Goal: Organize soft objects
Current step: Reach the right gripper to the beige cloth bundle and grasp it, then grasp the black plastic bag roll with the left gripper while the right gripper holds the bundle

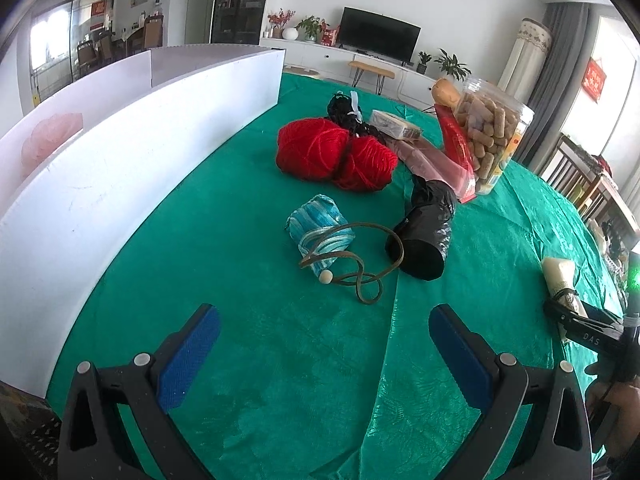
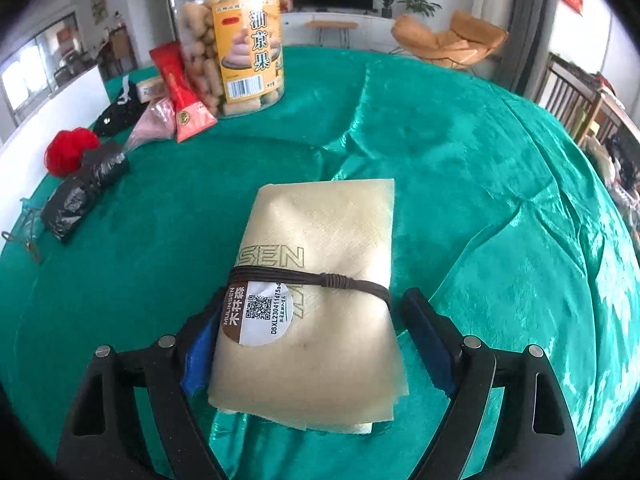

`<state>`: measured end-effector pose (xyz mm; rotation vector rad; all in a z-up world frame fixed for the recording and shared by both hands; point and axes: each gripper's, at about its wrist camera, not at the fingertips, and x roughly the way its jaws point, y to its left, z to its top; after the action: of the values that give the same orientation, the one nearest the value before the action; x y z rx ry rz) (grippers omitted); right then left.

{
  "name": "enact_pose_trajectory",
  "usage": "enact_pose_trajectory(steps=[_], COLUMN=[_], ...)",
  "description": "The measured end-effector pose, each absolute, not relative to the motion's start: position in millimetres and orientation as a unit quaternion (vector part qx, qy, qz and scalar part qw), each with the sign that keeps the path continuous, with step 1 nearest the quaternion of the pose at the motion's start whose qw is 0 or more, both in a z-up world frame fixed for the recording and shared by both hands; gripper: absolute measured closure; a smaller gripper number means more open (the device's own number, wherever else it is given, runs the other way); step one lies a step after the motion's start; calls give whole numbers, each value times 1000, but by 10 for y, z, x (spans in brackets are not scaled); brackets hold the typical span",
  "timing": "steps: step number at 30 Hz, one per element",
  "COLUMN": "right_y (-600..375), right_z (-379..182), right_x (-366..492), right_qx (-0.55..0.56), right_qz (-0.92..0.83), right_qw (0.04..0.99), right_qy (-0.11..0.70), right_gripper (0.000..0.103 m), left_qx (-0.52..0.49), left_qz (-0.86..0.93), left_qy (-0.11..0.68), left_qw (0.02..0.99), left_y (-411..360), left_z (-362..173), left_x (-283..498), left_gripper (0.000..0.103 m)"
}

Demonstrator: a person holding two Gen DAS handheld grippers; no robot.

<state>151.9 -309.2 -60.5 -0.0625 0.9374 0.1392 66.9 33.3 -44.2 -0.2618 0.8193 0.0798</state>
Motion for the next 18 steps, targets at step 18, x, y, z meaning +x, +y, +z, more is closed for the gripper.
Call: enact_pose_trajectory(steps=[18], right_y=[-3096], right_z=[-666], right_x=[1552], right_qx=[-28], right_qz=[69], right_qw=[895], right_qy=[440], right_gripper=[17], left_qx=[-130], left_qz=[37], left_qy=[402], left_qw=[906], left_y=[341], left_z=[-456], left_x=[676], left_gripper=[0])
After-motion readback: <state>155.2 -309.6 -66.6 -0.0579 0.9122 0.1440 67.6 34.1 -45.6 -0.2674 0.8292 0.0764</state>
